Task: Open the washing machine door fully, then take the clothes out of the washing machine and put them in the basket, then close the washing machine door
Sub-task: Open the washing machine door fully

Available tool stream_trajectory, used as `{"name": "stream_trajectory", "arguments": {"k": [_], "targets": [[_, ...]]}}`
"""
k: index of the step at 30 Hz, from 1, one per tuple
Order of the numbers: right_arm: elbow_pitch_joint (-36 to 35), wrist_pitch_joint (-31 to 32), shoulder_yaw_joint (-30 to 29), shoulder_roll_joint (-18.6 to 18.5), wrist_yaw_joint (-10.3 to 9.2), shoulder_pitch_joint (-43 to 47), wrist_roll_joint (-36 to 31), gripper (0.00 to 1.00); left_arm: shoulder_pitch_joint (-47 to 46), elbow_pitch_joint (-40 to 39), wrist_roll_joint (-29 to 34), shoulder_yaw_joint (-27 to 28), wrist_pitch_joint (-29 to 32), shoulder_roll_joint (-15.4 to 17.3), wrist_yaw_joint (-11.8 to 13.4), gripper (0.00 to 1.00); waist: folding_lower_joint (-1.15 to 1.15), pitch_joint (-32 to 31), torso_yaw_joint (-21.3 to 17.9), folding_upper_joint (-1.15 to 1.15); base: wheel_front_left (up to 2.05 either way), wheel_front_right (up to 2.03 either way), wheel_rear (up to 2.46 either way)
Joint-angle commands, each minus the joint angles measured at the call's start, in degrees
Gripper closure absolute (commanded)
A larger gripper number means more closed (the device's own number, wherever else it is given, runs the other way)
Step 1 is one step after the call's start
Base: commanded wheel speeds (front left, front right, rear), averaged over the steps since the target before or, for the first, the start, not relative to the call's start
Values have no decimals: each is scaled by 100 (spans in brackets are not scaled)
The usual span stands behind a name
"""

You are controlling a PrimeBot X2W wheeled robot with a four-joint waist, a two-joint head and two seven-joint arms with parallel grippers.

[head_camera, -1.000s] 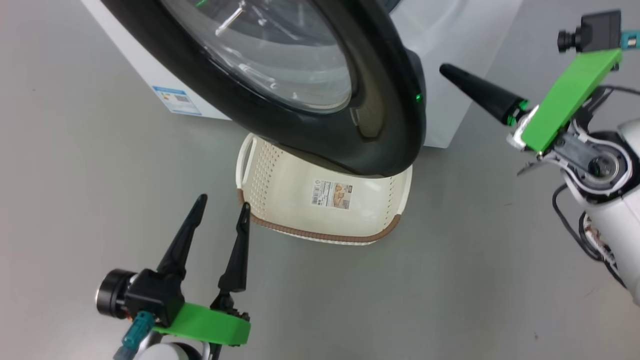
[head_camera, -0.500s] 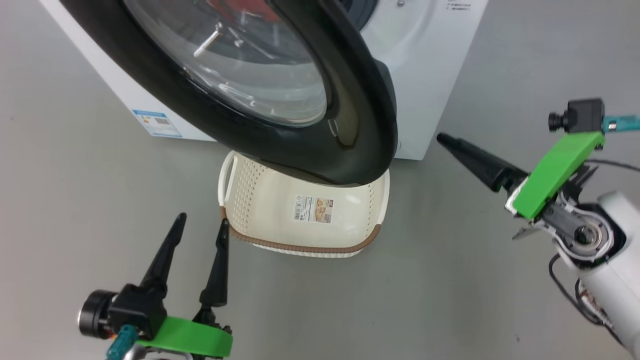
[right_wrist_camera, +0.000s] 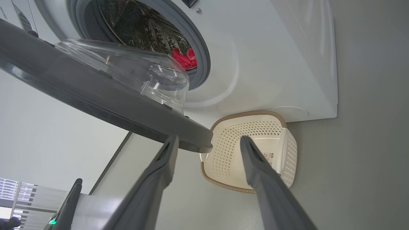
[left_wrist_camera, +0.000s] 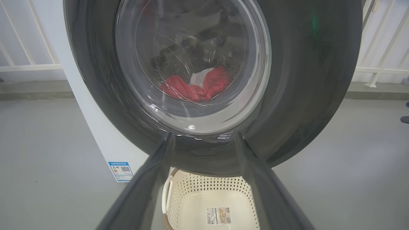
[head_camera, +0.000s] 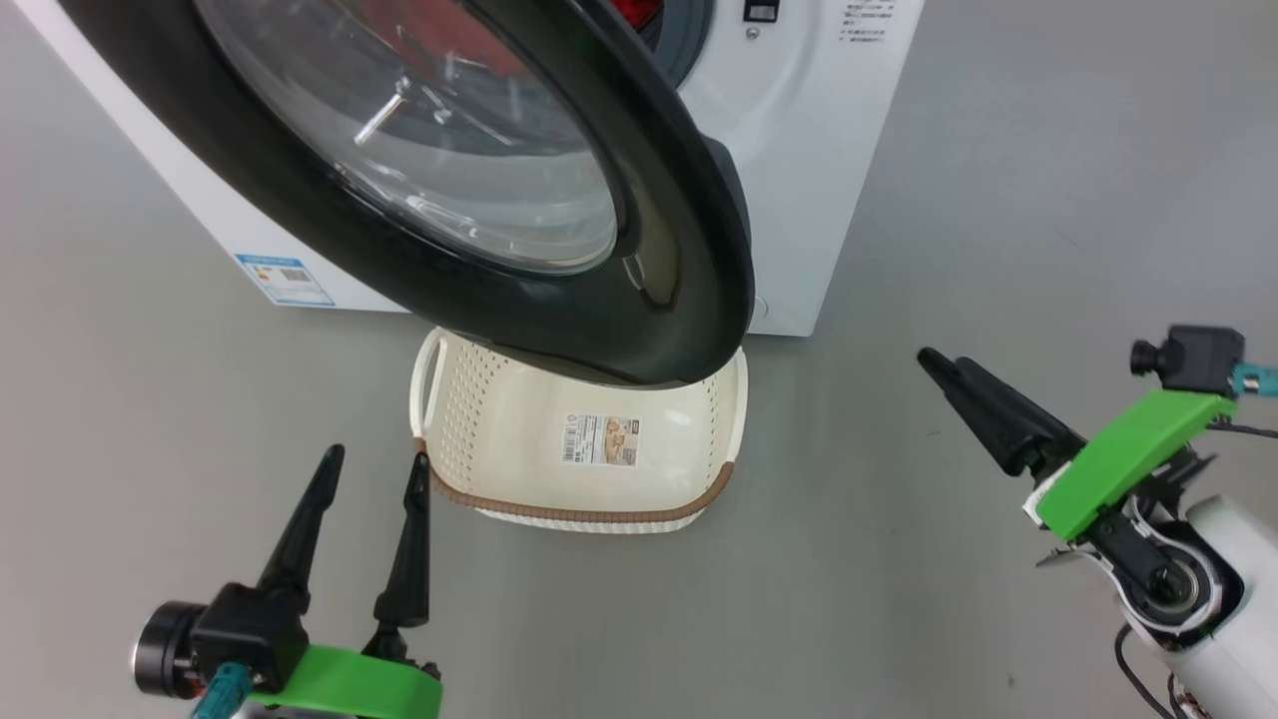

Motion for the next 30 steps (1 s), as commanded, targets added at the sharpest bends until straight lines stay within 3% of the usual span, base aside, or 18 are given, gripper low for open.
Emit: {"name": "stream_trajectory", "arguments": {"k": [1, 11, 17, 22, 30], "targets": [[-103, -268, 107, -142, 44, 194, -162, 0, 56, -108, 57, 227, -45, 74, -4, 0, 0, -26, -36, 0, 0, 0, 0], [279, -1524, 800, -289, 44, 523, -881, 0, 131, -64, 45, 328, -45, 74, -6, 0, 0, -116, -125, 0, 0, 0, 0], [582, -1846, 949, -212, 44, 644, -1246, 0, 194, -48, 40, 358, -45, 74, -8, 0, 0, -176, -170, 0, 0, 0, 0], [543, -1861, 138, 39, 44, 867, -2015, 0, 223, -40, 48, 363, -45, 74, -11, 0, 0, -199, -189, 0, 0, 0, 0], [41, -1863, -1608, 704, 44, 1600, -3841, 0, 229, -38, 67, 390, -45, 74, -24, 0, 0, -236, -181, 0, 0, 0, 0]]}}
